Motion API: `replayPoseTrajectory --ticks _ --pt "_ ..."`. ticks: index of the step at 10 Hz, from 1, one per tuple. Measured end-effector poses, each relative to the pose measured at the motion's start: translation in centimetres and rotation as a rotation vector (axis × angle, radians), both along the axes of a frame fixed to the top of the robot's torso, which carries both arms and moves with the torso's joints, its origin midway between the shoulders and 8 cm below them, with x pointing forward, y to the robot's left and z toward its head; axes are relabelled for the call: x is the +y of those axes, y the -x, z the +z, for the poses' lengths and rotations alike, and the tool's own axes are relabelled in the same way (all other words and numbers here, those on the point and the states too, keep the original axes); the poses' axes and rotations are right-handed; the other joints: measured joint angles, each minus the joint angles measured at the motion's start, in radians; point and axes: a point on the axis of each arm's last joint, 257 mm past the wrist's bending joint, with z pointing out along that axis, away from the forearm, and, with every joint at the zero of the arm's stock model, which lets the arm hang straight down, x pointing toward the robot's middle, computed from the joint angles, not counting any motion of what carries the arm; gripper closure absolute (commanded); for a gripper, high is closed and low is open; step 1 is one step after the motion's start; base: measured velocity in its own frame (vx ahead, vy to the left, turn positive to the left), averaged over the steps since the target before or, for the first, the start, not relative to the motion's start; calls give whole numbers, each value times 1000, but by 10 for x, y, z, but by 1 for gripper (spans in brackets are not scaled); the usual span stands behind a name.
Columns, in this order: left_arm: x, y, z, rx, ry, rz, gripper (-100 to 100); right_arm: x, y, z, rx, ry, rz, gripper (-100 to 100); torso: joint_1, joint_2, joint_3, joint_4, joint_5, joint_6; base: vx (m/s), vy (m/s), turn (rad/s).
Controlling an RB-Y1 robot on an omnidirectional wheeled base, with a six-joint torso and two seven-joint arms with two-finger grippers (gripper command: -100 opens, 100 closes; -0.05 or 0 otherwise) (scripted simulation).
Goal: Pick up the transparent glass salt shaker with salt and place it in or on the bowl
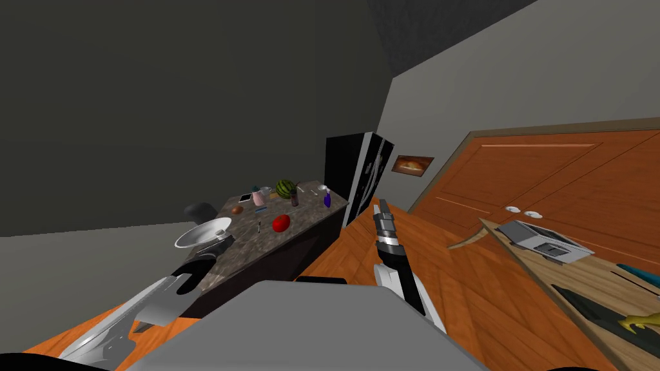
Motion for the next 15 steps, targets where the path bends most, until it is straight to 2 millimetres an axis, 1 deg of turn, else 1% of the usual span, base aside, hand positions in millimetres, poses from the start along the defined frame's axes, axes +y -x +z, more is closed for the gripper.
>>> replayPoseTrajectory --ticks 1,2,3,5,6,7,10,13,15 --pt "-1 0 0 8 -10 -7 100 0 0 0 0 0 0 0 0 1 0 0 0 0 38 26 221" --pt "-11 -4 2 -1 -2 -22 100 0 0 0 0 0 0 0 0 0 0 0 0 -2 44 16 143" --pt "-18 -8 2 -4 5 -30 100 0 0 0 0 0 0 0 0 0 0 0 0 0 19 4 -22" --pt "-21 -8 1 9 -5 -42 100 0 0 0 0 0 0 0 -1 1 1 0 0 0 1 1 -18" --pt "-21 -8 2 11 -9 -44 0 0 0 0 0 0 0 0 -1 1 1 0 -1 0 0 0 0" --pt "-21 -8 2 11 -8 -44 100 0 0 0 0 0 0 0 -1 2 1 0 -1 0 -94 -57 -161" --pt "2 -6 20 0 -28 -14 100 0 0 0 0 0 0 0 -7 12 7 3 -3 0 -147 -84 -155" --pt "27 -6 41 -11 -47 20 100 0 0 0 0 0 0 0 -8 12 7 3 -3 0 -129 -83 -160" --pt "45 -5 60 -22 -61 44 100 0 0 0 0 0 0 0 -7 11 7 3 -3 1 -137 -85 -176"
